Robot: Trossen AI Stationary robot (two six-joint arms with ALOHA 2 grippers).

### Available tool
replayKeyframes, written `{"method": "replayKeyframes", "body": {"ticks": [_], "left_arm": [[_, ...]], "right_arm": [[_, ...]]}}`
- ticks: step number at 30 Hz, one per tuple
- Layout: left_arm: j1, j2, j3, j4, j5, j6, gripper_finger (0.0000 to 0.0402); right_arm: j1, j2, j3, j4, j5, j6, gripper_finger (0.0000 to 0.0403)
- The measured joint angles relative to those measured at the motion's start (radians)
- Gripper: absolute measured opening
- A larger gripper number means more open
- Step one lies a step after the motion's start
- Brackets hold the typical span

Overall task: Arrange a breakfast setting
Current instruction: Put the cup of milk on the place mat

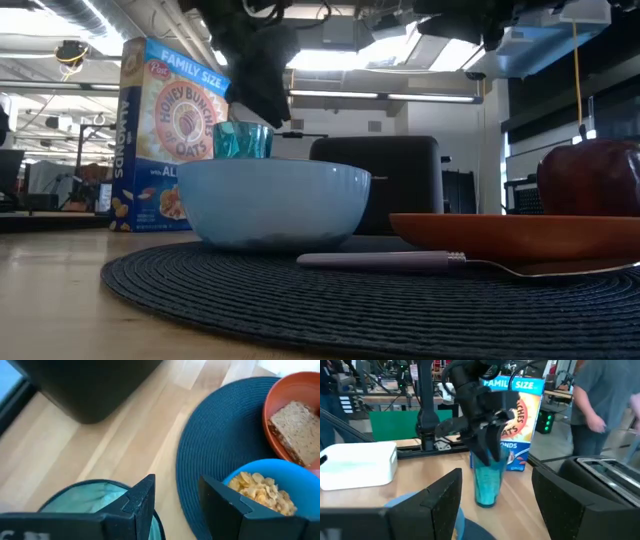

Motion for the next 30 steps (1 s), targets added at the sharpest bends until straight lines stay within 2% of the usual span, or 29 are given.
{"method": "replayKeyframes", "body": {"ticks": [6,13,19,25,30], "left_arm": [[0.039,0.002,0.002,-0.045,0.068,-0.007,0.0147],[0.063,0.005,0.003,-0.074,0.068,-0.024,0.0147],[0.054,0.002,0.057,-0.101,0.064,-0.003,0.0147],[0.019,-0.001,0.181,-0.228,-0.024,0.022,0.0147],[0.009,0.001,0.171,-0.296,-0.066,-0.025,0.0147]], "right_arm": [[-0.023,-0.017,0.0,-0.08,0.003,0.014,0.023],[-0.026,-0.017,-0.001,-0.136,-0.071,0.059,0.023],[-0.026,-0.017,-0.001,-0.152,-0.06,0.071,0.023],[-0.026,-0.017,-0.001,-0.149,-0.06,0.07,0.023],[-0.026,-0.017,-0.001,-0.15,-0.06,0.07,0.023]]}}
